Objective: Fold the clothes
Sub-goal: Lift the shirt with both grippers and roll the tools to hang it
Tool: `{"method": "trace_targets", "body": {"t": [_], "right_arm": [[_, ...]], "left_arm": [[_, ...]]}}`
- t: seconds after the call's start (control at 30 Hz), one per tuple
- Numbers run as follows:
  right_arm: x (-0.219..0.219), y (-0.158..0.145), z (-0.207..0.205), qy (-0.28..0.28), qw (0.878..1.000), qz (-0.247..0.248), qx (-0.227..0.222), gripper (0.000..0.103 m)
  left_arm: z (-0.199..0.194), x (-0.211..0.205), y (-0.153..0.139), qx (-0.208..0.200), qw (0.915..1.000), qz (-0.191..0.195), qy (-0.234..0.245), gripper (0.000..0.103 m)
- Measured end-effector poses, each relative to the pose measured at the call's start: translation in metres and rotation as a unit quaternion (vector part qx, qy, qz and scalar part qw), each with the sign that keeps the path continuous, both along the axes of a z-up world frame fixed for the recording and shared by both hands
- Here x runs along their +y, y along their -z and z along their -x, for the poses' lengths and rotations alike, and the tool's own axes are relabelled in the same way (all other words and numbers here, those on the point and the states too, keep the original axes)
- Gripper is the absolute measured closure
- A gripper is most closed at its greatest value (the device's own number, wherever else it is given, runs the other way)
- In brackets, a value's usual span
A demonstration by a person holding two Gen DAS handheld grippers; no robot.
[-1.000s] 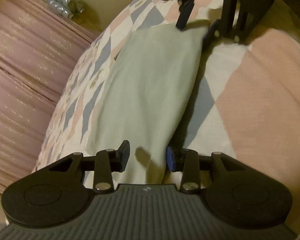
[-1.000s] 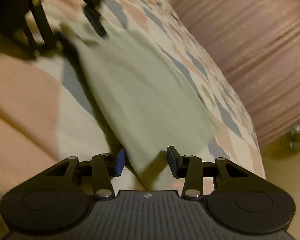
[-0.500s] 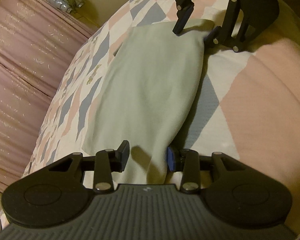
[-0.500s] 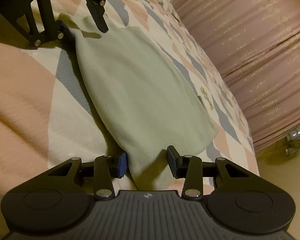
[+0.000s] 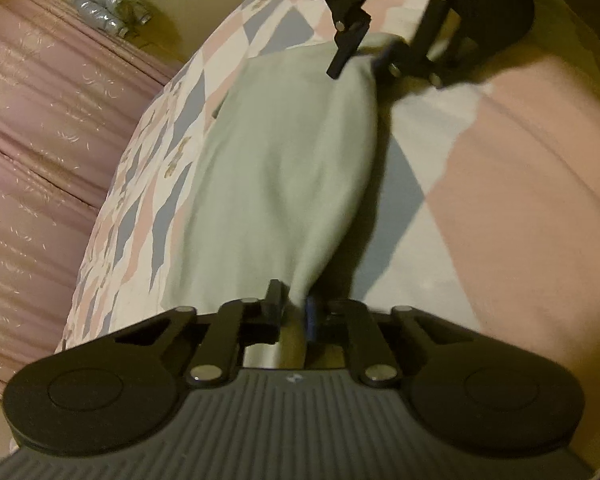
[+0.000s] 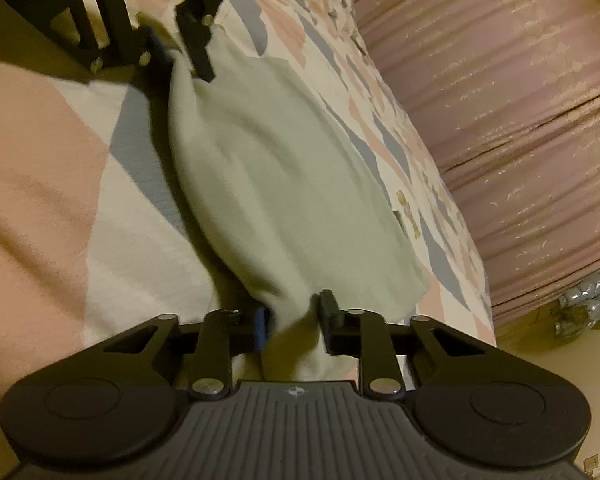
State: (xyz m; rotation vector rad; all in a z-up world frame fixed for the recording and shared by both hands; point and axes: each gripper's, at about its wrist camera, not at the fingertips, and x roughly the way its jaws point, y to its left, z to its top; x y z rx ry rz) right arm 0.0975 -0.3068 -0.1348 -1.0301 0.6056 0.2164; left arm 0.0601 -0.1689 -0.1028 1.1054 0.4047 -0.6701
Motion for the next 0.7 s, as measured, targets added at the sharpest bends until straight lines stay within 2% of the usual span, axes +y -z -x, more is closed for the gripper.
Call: {"method": "trace_targets", "body": {"t": [0.13, 0.47, 0.7], "right_arm": [[0.001, -0.009, 0.005, 0.002, 1.000, -0.008, -0.013, 0.093], [0.001, -0.073, 0.010, 0.020, 0.997, -0.006, -0.070, 0.094], [-0.004, -0.116, 0.030, 0.050, 0.994, -0.001, -0.098, 0.094]], "left_arm": [[-0.001, 0.003, -0.009, -0.019, 0.9998, 0.000, 0.009, 0.099], [-0.010, 0.002, -0.073, -0.099, 0.9947, 0.010, 0.026, 0.099], [0.005, -0.013, -0.115, -0.139, 0.9881, 0.027, 0.060, 0.099]]}}
